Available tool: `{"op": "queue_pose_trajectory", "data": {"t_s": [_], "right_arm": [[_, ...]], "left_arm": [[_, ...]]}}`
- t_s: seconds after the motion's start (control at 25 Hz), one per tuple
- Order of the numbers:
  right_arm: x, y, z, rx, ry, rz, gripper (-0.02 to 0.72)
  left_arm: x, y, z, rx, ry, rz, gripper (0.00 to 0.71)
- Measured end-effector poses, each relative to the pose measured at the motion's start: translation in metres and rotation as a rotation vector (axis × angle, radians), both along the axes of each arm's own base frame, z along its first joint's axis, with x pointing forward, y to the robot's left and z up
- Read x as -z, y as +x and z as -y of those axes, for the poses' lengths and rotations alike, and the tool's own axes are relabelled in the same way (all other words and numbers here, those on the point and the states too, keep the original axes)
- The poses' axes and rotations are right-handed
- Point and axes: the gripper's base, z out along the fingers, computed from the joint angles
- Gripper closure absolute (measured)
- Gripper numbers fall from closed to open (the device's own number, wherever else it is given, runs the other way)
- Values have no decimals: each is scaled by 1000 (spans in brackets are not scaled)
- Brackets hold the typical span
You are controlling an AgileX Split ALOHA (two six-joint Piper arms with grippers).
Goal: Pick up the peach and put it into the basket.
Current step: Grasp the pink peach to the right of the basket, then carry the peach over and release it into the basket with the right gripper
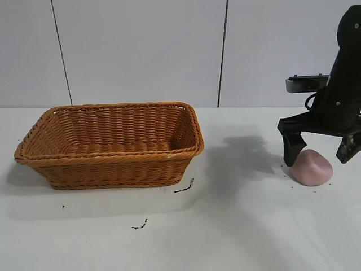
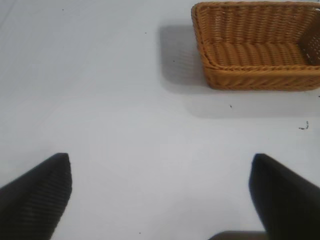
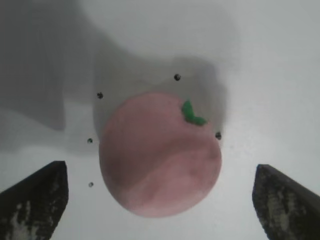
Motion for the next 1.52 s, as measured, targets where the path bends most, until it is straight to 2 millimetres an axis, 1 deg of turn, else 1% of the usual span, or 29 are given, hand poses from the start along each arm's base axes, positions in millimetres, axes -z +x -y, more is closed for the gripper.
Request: {"op": "queue_pose_trajectory", "data": {"t_s": [0.16, 0.2, 0.24, 0.28, 0.32, 0.36, 0.4, 0.48, 0.52, 0.56, 0.64, 0.72, 0.76, 0.84, 0.88, 0.96, 1.04, 1.16, 1.2, 1.28, 1.36, 1.44, 1.52], "right_arm": [[4, 0, 0, 2, 2, -11, 12], [4, 0, 0, 2, 2, -11, 35], [4, 0, 0, 3, 3, -11, 78], [4, 0, 0, 3, 3, -12, 129], [4, 0, 0, -2, 1, -15, 211], [5, -1, 0, -2, 1, -22, 313], [5, -1, 0, -5, -2, -26, 433], [4, -1, 0, -14, -6, -28, 640], [2, -1, 0, -17, -6, -25, 696], [-1, 0, 0, -20, -7, -21, 719], [-9, 1, 0, -25, -12, -21, 719], [-24, 4, 0, -24, -14, -10, 719], [-35, 6, 0, -25, -15, 0, 719], [-66, 11, 1, -25, -17, 49, 719], [-85, 13, 0, -23, -16, 80, 719], [-120, 15, 0, -17, -6, 140, 719], [-151, 16, -1, -9, 13, 182, 719], [-182, 18, -5, -4, 45, 215, 719], [-189, 19, -8, -9, 49, 221, 719], [-205, 21, -19, -36, 55, 261, 719], [-219, 23, -36, -77, 65, 300, 719], [-230, 23, -61, -135, 79, 332, 719], [-233, 23, -88, -196, 92, 345, 719]], "left_arm": [[0, 0, 0, 0, 0, 0, 17], [0, 0, 0, 0, 0, 0, 17], [0, 0, 0, 0, 0, 0, 17], [0, 0, 0, 0, 0, 0, 17], [0, 0, 0, 0, 0, 0, 17], [0, 0, 0, 0, 0, 0, 17], [0, 0, 0, 0, 0, 0, 17], [0, 0, 0, 0, 0, 0, 17], [0, 0, 0, 0, 0, 0, 17], [0, 0, 0, 0, 0, 0, 17], [0, 0, 0, 0, 0, 0, 17], [0, 0, 0, 0, 0, 0, 17], [0, 0, 0, 0, 0, 0, 17], [0, 0, 0, 0, 0, 0, 17], [0, 0, 0, 0, 0, 0, 17], [0, 0, 0, 0, 0, 0, 17], [0, 0, 0, 0, 0, 0, 17], [0, 0, 0, 0, 0, 0, 17], [0, 0, 0, 0, 0, 0, 17], [0, 0, 0, 0, 0, 0, 17], [0, 0, 0, 0, 0, 0, 17], [0, 0, 0, 0, 0, 0, 17], [0, 0, 0, 0, 0, 0, 17]]}}
